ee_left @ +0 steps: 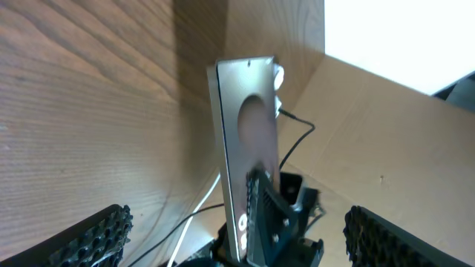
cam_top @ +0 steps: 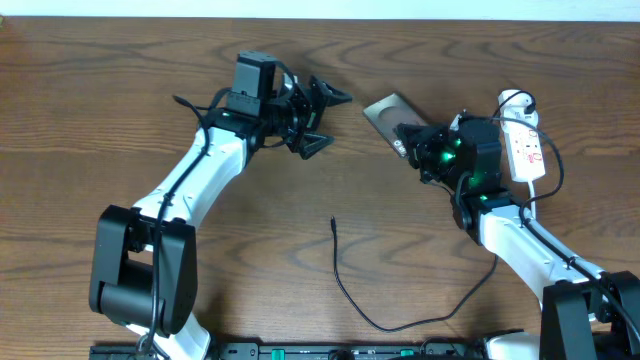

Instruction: Plug charger to phone and switch on socket

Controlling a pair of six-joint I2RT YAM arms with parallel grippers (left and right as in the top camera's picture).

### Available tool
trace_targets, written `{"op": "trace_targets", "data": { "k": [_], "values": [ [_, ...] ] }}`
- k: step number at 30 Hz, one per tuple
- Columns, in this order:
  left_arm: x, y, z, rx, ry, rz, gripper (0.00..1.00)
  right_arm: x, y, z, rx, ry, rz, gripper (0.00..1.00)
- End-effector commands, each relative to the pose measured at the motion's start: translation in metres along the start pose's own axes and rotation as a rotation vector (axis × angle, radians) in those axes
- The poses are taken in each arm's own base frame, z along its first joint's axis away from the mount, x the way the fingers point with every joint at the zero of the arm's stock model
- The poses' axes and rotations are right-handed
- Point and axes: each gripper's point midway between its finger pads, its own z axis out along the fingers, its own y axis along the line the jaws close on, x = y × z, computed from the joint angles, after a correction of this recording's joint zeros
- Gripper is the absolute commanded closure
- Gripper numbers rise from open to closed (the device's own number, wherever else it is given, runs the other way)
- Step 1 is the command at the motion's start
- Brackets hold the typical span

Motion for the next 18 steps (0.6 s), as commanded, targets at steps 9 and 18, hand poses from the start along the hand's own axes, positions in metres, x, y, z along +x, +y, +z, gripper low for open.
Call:
{"op": "trace_targets", "data": {
  "k": [9,18],
  "values": [
    [-0.03,-0.023,-0.021,0.058,-0.147,0.1,0.07,0.05,0.054,0.004,-0.161,0.149,0.315,0.98],
    [-0.045,-0.03,-0.022,0.068,-0.243,0.125,0.07,0.076,0.064,0.009,-0.178,0.176,0.452,0.99]
  ]
}}
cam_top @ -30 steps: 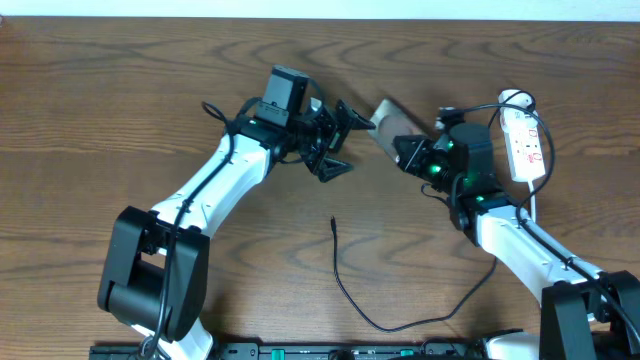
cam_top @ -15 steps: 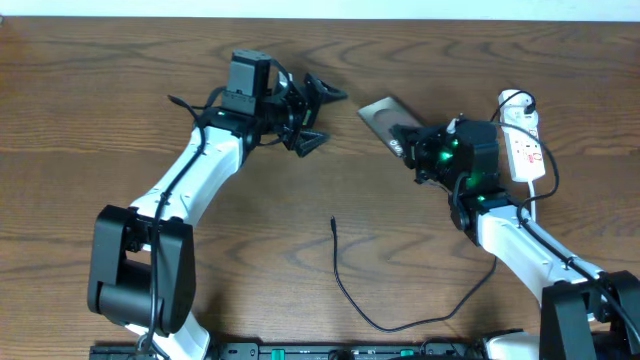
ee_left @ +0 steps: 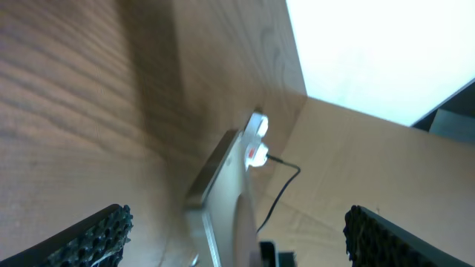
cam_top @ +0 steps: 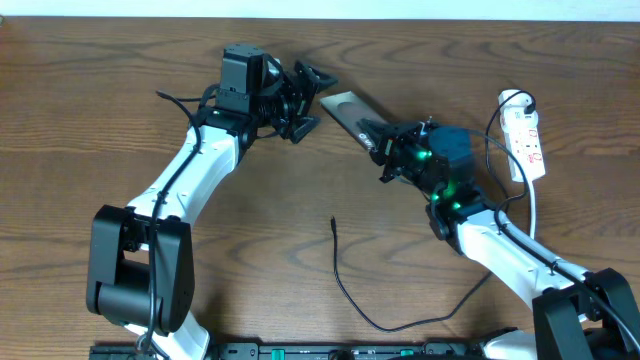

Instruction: Plug charger to phone and switch on socket

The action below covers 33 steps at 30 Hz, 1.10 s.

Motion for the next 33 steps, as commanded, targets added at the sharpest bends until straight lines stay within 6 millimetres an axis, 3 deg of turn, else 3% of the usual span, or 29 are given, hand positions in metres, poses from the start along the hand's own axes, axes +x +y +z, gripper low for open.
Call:
{"op": "trace_targets", "data": {
  "k": [1,9,15,19,31,33],
  "values": [
    [-0.009,-0.017,-0.006,0.025,-0.085,0.055,0.07,0.013,0.01,0.004,-0.038,0.006,0.091,0.99],
    [-0.003,-0.02,0.003,0.02,-0.115,0.039,0.07,0.028,0.029,0.005,-0.127,0.026,0.083,0.98],
    [0.001,-0.021,0.006,0.016,-0.114,0.047,0.07,0.031,0.029,0.006,-0.131,0.031,0.08,0.99],
    [0.001,-0.023,0.006,0.022,-0.119,0.051,0.2,0.039,0.035,0.005,-0.157,0.054,0.069,0.98],
    [-0.001,-0.03,0.006,0.051,-0.124,0.009,0.21,0.05,0.034,0.008,-0.173,0.051,0.063,0.99],
    [-0.001,-0.031,0.006,0.055,-0.125,0.012,0.24,0.05,0.034,0.008,-0.173,0.051,0.063,0.98]
  ]
}}
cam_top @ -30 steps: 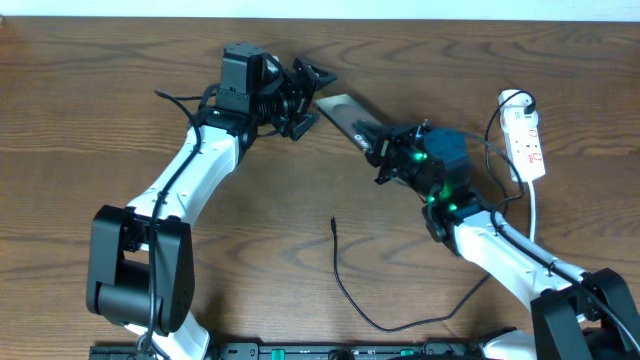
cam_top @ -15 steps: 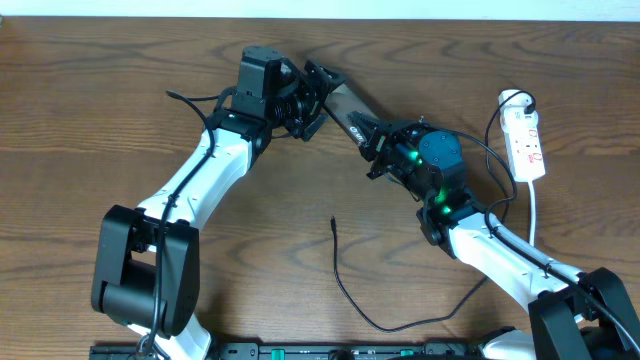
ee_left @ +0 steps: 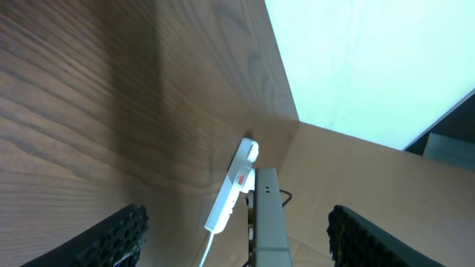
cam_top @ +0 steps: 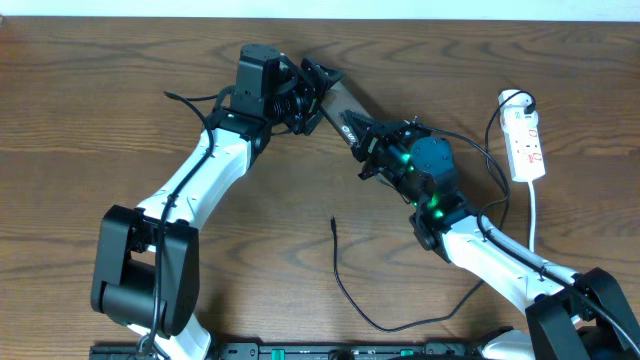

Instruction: Plug charger to phone and switch on socket

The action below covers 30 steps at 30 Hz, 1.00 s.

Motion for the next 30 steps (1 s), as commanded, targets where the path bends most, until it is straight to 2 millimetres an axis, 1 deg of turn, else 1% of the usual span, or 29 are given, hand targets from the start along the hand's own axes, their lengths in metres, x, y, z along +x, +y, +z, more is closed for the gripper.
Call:
{"op": "trace_targets", "data": {
  "k": [1,2,3,5,11,14,17,23,24,25,26,30],
  "values": [
    [-0.001,-0.018,-0.008,0.041,-0.019,0.016,0.29,0.012,0.009,0.001,-0.024,0.032,0.001,0.98],
    [-0.001,-0.019,-0.008,0.043,-0.019,0.017,0.32,0.012,0.009,0.001,-0.024,0.032,0.001,0.99],
    [-0.001,-0.019,-0.008,0.046,-0.019,0.019,0.39,0.012,0.009,0.001,-0.023,0.032,0.001,0.98],
    [-0.001,-0.019,-0.008,0.045,-0.019,0.019,0.48,0.012,0.009,0.001,-0.023,0.031,0.001,0.99],
    [-0.001,-0.019,-0.008,0.045,-0.019,0.019,0.64,0.011,0.007,0.001,-0.017,0.028,0.002,0.98],
    [0.001,-0.019,-0.007,0.045,-0.015,0.021,0.69,0.013,0.006,0.002,-0.014,0.032,0.002,0.98],
    [0.005,-0.02,-0.006,0.044,-0.007,0.025,0.76,0.014,0.001,0.002,0.004,0.029,0.005,0.98],
    [0.012,-0.02,-0.003,0.043,0.006,0.031,0.81,0.015,-0.002,0.002,0.011,0.03,0.005,0.98],
    [0.013,-0.02,-0.003,0.043,0.007,0.032,0.85,0.015,-0.002,0.002,0.011,0.03,0.005,0.99],
    [0.013,-0.02,-0.003,0.043,0.007,0.031,0.87,0.015,-0.002,0.002,0.011,0.03,0.005,0.98],
    [0.013,-0.021,-0.003,0.043,0.007,0.032,0.91,0.015,-0.002,0.002,0.011,0.03,0.005,0.98],
    [0.013,-0.021,-0.002,0.046,0.008,0.034,0.93,0.015,-0.002,0.002,0.013,0.029,0.005,0.98]
  ]
}}
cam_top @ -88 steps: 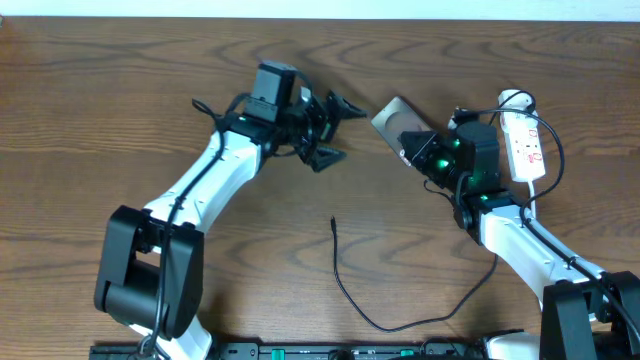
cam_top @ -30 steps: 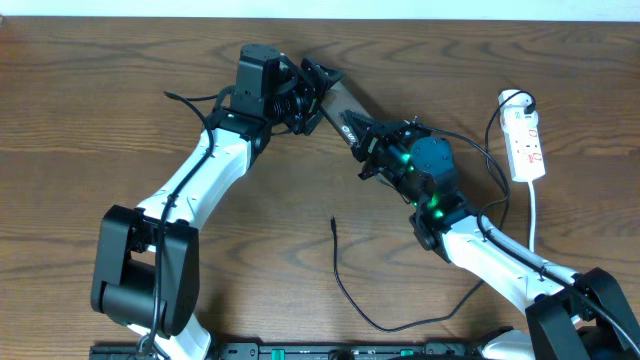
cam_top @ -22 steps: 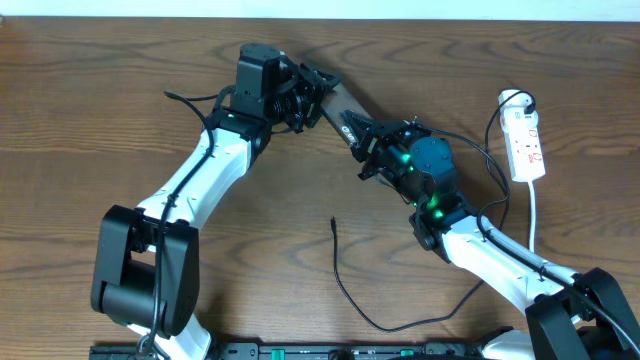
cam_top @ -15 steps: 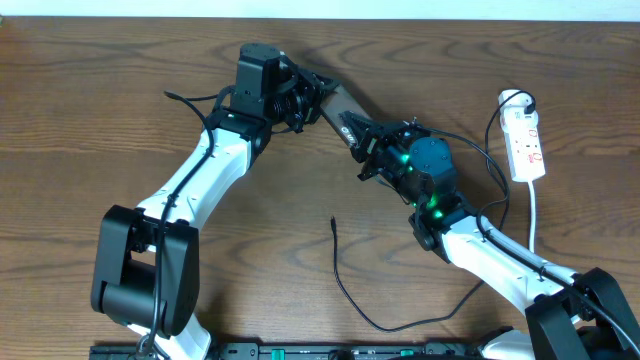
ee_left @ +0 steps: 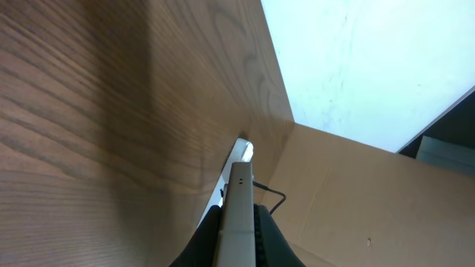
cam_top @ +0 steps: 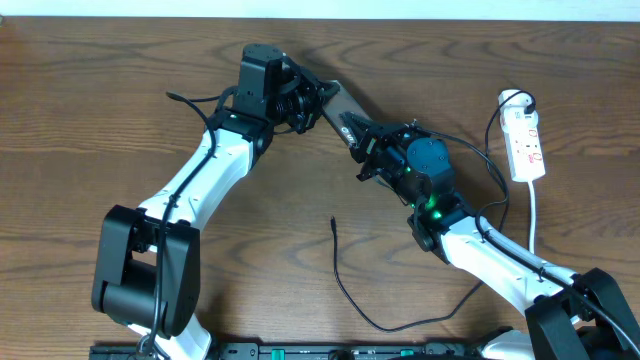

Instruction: Plug charger to phone and switch on socket

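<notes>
The phone [cam_top: 338, 101] is held off the table at the back centre, between both grippers. My left gripper [cam_top: 316, 104] is shut on its upper-left end. In the left wrist view the phone [ee_left: 241, 185] shows edge-on, and the left gripper [ee_left: 239, 213] presses on both of its faces. My right gripper [cam_top: 364, 138] grips the phone's lower-right end. The black charger cable [cam_top: 345, 285] lies loose on the table, its free plug tip [cam_top: 333, 221] pointing away from me. The white power strip [cam_top: 524, 140] lies at the far right.
The power strip's cord [cam_top: 530, 215] runs down the right side past the right arm. The cable loops towards the table's front edge [cam_top: 400, 345]. A cardboard wall [ee_left: 371, 200] stands beyond the table in the left wrist view.
The left gripper's fingers, which stood open on either side of the phone's edge, are now shut on it. Both arms and the phone have barely moved.
First my right gripper held the phone near the power strip, with the left gripper open and apart from it. Then the phone was further left, close to the left gripper, then between its open fingers. Now both grippers hold it.
</notes>
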Controlling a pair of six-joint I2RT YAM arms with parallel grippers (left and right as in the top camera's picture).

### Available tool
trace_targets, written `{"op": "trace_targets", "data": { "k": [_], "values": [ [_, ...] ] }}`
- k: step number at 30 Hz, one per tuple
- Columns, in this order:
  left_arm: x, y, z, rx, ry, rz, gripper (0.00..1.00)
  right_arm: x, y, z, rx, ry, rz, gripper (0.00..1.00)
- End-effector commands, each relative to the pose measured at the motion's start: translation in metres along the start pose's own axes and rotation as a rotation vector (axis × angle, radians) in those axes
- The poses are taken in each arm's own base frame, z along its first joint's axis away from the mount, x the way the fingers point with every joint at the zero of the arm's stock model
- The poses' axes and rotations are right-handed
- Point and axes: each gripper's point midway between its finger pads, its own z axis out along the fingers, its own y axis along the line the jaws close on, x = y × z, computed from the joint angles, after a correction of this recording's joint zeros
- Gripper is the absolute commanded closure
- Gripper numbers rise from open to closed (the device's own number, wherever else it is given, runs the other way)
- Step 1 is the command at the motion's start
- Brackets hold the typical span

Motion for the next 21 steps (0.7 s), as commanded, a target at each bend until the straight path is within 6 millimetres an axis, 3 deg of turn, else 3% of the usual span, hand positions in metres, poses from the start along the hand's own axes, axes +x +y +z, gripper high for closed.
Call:
{"op": "trace_targets", "data": {
  "k": [1,4,6,8,11,15,21],
  "values": [
    [0.011,-0.017,-0.004,0.034,0.011,0.047,0.93,0.018,0.003,0.001,0.0,0.056,-0.017,0.98],
    [0.011,-0.017,-0.004,0.034,0.011,0.047,0.92,0.017,0.003,0.001,0.0,0.055,-0.017,0.98],
    [0.011,-0.017,-0.004,0.034,0.011,0.048,0.93,0.017,0.003,0.001,0.0,0.055,-0.017,0.9],
    [0.011,-0.017,-0.004,0.034,0.011,0.048,0.92,0.017,0.003,0.001,0.0,0.055,-0.017,0.63],
    [0.01,-0.017,-0.004,0.034,0.011,0.047,0.92,0.017,0.003,0.001,0.0,0.055,-0.02,0.3],
    [0.01,-0.017,-0.005,0.035,0.008,0.047,0.93,0.017,0.003,0.001,0.0,0.055,-0.02,0.02],
    [-0.02,-0.015,-0.021,0.051,-0.013,0.119,0.93,0.013,0.006,0.001,-0.005,0.053,-0.102,0.01]
  ]
}}
